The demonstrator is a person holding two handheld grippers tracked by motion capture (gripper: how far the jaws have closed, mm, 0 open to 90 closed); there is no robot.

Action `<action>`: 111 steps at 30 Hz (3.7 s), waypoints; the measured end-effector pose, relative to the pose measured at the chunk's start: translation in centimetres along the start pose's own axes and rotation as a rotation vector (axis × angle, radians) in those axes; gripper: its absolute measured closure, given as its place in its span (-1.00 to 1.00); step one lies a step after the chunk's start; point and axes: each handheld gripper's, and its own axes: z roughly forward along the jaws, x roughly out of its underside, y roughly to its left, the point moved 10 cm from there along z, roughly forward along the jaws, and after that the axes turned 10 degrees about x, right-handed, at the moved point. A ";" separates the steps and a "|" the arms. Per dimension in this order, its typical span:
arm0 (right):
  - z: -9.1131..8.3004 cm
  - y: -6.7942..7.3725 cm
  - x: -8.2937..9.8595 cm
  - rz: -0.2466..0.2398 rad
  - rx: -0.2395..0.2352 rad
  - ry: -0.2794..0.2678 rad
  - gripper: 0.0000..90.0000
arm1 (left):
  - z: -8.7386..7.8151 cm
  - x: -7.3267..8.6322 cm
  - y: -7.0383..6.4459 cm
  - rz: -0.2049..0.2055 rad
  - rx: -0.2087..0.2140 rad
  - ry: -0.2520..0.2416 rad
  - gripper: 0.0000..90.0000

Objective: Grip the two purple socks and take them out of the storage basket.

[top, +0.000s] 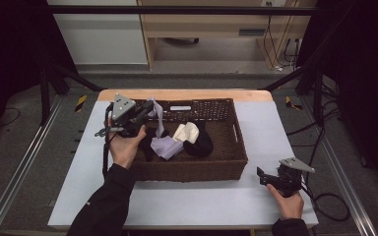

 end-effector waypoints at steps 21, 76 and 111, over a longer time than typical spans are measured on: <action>0.0 0.0 0.0 0.000 0.003 0.002 -0.86 | -8.1 -4.8 3.6 0.028 -0.082 -0.096 0.99; 0.0 0.0 0.0 0.001 0.005 0.001 -0.86 | -11.3 18.6 11.3 -0.165 -0.203 0.315 0.94; 0.0 -0.1 0.0 0.001 0.009 0.002 -0.85 | -9.2 7.5 7.6 -0.090 -0.168 0.117 0.30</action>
